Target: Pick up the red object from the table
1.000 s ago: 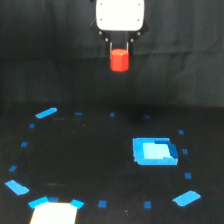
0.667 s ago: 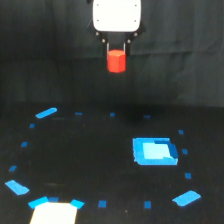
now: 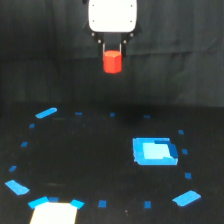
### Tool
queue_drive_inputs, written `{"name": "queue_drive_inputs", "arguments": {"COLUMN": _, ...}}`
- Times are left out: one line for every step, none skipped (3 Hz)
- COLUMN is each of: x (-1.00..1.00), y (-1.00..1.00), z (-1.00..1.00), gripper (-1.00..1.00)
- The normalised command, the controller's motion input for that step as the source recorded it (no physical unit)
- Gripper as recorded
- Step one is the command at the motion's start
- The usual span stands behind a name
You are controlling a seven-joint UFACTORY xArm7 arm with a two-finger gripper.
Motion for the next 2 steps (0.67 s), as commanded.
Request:
{"name": "queue_drive_inputs", "arguments": {"x": -0.42, "y": -0.11, "z": 0.54, "gripper": -1.0}}
{"name": "queue_drive_inputs", "arguments": {"x": 0.15, "y": 0.2, "z": -0.16, "gripper": -1.0}}
